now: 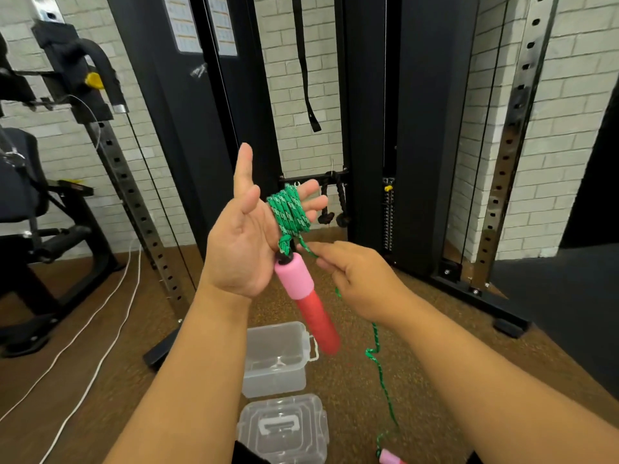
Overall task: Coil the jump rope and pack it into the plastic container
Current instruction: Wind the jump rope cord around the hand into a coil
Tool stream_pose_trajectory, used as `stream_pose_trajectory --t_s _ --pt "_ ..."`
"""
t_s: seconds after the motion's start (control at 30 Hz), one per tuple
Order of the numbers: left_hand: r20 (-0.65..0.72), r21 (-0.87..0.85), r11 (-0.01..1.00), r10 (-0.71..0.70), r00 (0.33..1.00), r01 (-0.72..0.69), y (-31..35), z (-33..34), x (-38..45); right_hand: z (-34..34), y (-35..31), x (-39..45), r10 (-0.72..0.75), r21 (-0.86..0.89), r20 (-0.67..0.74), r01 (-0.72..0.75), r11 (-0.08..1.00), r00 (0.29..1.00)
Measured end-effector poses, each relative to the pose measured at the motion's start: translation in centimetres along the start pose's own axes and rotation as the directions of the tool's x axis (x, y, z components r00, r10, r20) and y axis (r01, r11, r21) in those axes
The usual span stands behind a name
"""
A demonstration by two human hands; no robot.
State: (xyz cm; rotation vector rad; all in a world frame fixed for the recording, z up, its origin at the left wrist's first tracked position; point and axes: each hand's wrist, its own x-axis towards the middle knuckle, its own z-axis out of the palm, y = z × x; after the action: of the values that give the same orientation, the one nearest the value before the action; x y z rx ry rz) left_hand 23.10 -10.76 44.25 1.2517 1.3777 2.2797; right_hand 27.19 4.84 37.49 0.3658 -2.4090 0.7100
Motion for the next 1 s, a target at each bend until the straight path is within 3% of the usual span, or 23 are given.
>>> stream_pose_trajectory --t_s 0.23,0.4,0.57,0.67,0.8,1.0 --pt "-0.053 0.198 0.979 -0.047 0.997 0.057 -1.1 -1.1 -0.4 -1.5 -1.7 -0.2 -0.186 -0.31 0.043 0.19 0.932 0.982" --pt "-0.034 0.377 0.91 -0.17 0.985 0.17 -2.3 -1.3 -0.9 -3.7 -2.7 0.8 -0.272 -0.381 -0.052 0.233 0.895 0.961" --pt "-0.002 0.361 0.903 -0.247 0.969 0.231 -2.5 -1.4 -0.9 -4.8 -2.1 2.1 -0.26 -0.391 -0.108 0.199 0.899 0.96" --pt "0.053 0.331 0.898 -0.325 0.944 0.291 -2.3 -1.2 -1.1 -5.0 -1.7 2.4 -0.231 -0.348 -0.158 0.165 0.923 0.96" --pt "0.085 0.305 0.895 -0.367 0.926 0.327 -1.7 -0.6 -1.3 -5.2 -0.8 2.7 -0.087 -0.191 -0.164 0.055 0.98 0.983" --pt "0.175 0.09 0.928 -0.373 0.911 0.362 -1.0 -0.6 -0.9 -3.4 0.5 2.5 0.089 0.031 -0.113 -0.086 0.996 0.99"
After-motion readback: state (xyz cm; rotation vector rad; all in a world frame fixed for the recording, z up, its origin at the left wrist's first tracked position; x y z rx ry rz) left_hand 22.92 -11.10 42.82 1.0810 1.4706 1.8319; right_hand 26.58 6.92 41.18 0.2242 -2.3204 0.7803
